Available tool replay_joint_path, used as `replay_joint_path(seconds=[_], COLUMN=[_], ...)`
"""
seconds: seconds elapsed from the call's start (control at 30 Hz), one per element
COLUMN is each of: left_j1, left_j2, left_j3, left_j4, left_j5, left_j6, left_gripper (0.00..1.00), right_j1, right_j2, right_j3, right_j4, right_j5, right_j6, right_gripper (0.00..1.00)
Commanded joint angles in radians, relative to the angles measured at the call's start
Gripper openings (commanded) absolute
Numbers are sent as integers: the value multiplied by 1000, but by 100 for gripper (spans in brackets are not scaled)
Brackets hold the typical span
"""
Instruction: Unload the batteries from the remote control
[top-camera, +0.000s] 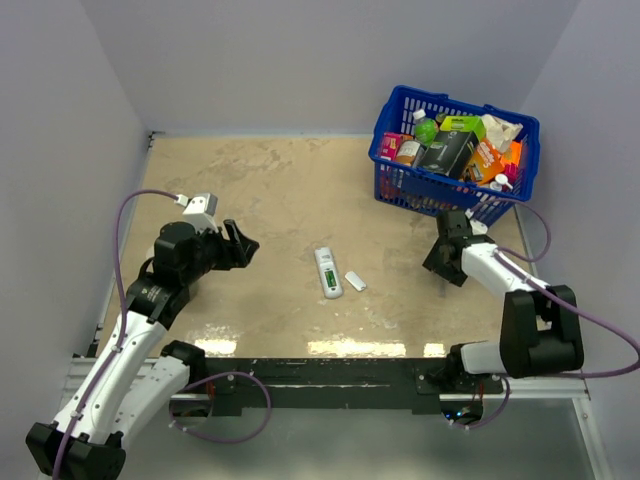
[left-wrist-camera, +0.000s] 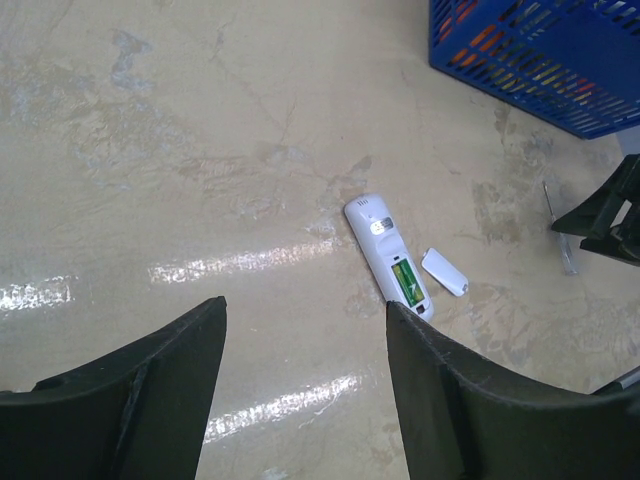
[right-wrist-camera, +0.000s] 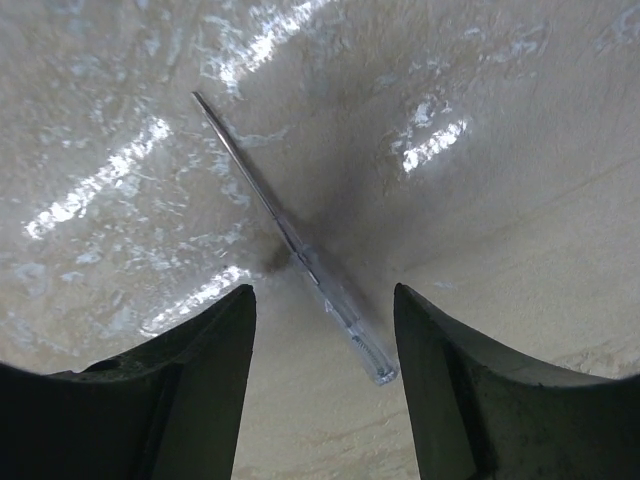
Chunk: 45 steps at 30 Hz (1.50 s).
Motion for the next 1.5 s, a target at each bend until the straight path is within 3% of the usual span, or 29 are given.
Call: replay_joint_path(seconds=[0.0, 0.13, 0.3, 0.37, 0.8, 0.9, 1.0, 1.13, 1.3, 1.47], left_j1=[-5, -5, -5, -5, -5, -5, -5, -4, -5, -10], left_j2=[4, 4, 10, 11, 5, 11, 22, 37, 77, 142], left_j3=[-5, -5, -4, -2, -2, -2, 1, 21, 67, 73], left_j4=[42, 42, 41, 39, 26, 27, 24, 27, 24, 96], left_j5=[14, 9, 6, 3, -32, -32, -32, 3, 140, 291], left_j6=[8, 8, 6, 6, 0, -2, -2, 0, -26, -78], left_gripper=[69, 69, 69, 69, 69, 69, 69, 68, 67, 59], right_j1=[-5, -4, -4, -4, -2, -1, 8, 53, 231, 416], right_j2=[22, 39, 22, 11, 73, 48, 21, -68, -145, -122], right_j3=[-9, -11, -9, -5, -46, -43, -23, 29, 43, 67], right_j4=[43, 53, 83, 86, 146, 161, 160, 152, 293, 457], right_j5=[-9, -15, -27, -30, -128, -158, -237, -415, -740, -886], right_j6=[-18, -21, -64, -78, -84, -110, -162, -225, -246, -152], right_gripper=[59, 48, 20, 16, 25, 18, 1, 0, 0, 0])
